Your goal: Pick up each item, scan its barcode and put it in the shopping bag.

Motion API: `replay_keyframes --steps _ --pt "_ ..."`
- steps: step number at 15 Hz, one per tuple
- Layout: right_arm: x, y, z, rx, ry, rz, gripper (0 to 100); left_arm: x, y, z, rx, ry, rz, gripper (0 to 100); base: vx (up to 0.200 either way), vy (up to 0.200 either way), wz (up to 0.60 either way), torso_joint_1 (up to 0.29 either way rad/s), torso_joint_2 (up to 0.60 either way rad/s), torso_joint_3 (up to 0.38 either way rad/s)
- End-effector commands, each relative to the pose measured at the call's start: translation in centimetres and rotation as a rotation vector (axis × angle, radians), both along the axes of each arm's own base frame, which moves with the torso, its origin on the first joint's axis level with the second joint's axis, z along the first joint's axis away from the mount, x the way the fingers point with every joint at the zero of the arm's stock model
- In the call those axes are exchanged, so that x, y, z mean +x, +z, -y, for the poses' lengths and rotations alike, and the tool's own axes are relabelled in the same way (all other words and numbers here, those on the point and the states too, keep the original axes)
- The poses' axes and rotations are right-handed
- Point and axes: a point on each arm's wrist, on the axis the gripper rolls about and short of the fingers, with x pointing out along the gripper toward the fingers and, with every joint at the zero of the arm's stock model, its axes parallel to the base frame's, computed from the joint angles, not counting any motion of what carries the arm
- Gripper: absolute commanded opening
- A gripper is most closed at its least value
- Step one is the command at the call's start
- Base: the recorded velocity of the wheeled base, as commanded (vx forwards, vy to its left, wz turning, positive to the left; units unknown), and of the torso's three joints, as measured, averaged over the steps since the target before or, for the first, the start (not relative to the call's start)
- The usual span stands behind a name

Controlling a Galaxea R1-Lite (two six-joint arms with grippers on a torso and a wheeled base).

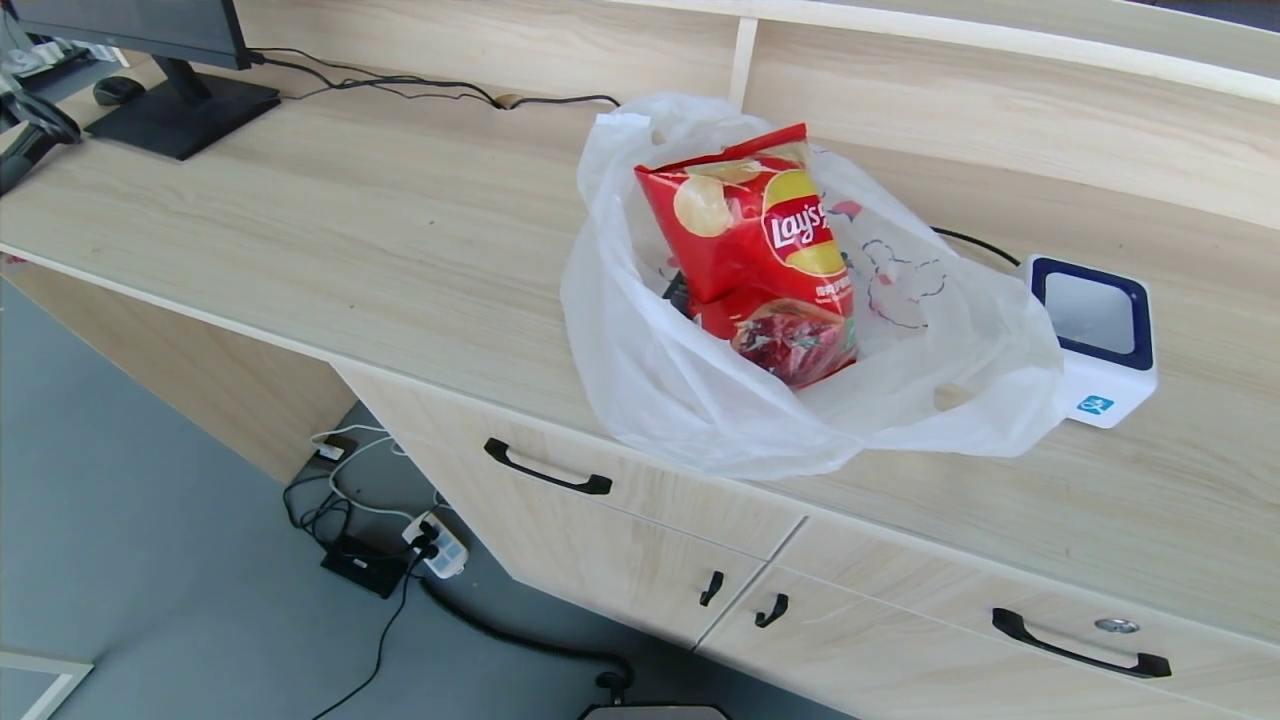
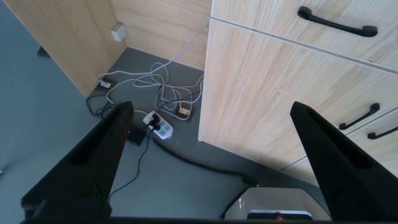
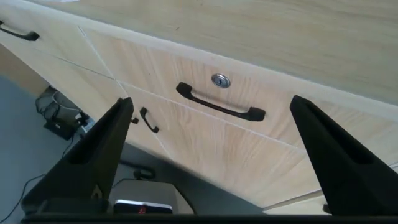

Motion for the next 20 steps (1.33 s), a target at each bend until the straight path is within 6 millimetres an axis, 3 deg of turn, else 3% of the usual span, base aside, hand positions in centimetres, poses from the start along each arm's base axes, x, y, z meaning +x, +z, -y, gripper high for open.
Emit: replay_keyframes --steps 1,20 --pt "0.04 -0.04 0.00 -0.028 0.000 0.003 100 0.00 0.00 0.00 0.000 0.000 0.000 100 0.000 0.000 0.00 0.000 0.00 0.000" --pt "0.12 -0.56 0.23 -0.017 -0.102 -0.038 100 0.00 0.00 0.00 0.000 0.000 0.000 100 0.000 0.000 0.00 0.000 0.00 0.000"
